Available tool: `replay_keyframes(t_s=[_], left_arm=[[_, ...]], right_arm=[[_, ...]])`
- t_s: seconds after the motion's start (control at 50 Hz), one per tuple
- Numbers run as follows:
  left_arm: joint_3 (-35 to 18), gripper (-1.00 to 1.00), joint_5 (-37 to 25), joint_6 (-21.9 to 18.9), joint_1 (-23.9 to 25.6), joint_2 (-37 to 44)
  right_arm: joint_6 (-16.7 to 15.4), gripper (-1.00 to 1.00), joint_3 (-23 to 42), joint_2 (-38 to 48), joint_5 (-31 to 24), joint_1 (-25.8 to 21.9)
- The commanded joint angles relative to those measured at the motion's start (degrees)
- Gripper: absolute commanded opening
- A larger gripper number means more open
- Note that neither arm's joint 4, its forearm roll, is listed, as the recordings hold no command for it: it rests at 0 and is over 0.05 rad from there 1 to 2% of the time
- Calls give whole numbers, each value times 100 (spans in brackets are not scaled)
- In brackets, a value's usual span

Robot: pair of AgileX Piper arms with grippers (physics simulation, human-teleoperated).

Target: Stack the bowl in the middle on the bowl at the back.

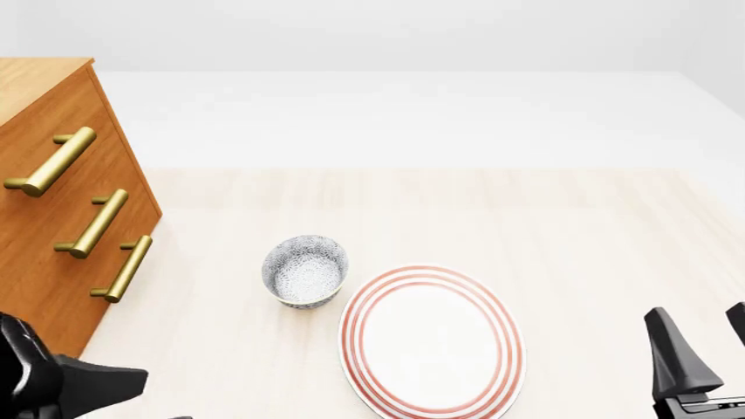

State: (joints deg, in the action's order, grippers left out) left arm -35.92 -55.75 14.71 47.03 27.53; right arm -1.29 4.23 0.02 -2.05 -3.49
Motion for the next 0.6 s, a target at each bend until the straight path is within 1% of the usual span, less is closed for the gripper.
replay_keyframes(t_s=[0.02,0.04,0.12,0.18,0.28,0.32,0.34,0.42,0.46,0.52,0.54,0.56,0.6], left_arm=[[-836,100,-1006,-504,-838,-881],[-903,100,-1124,-501,-922,-995],[-1040,100,-1404,-551,-1169,-1272],[-1007,100,-1414,-576,-1431,-1431],[-942,100,-1415,-559,-1607,-1607],[-958,100,-1415,-578,-1836,-1716],[-958,100,-1415,-578,-1836,-1717],[-992,100,-1415,-577,-2114,-1825],[-1017,100,-1415,-593,-2249,-1891],[-1099,100,-1415,-616,-2460,-1989],[-1099,100,-1415,-616,-2460,-1989],[-1190,100,-1415,-572,-2580,-2055],[-1226,100,-1415,-559,-2660,-2091]], right_arm=[[-3,100,558,-1,-416,47],[40,100,688,-1,-523,79],[12,100,953,-1,-704,166],[-25,100,1203,-1,-863,219],[-23,100,1539,-1,-1084,365],[-19,100,1712,-1,-1213,450],[-19,100,1713,-1,-1214,450],[-35,100,1815,-1,-1320,518],[14,100,1836,-1,-1381,586],[-28,100,1874,-1,-1427,670],[-28,100,1874,-1,-1427,670],[-66,100,1860,-1,-1446,726],[-70,100,1856,-1,-1454,741]])
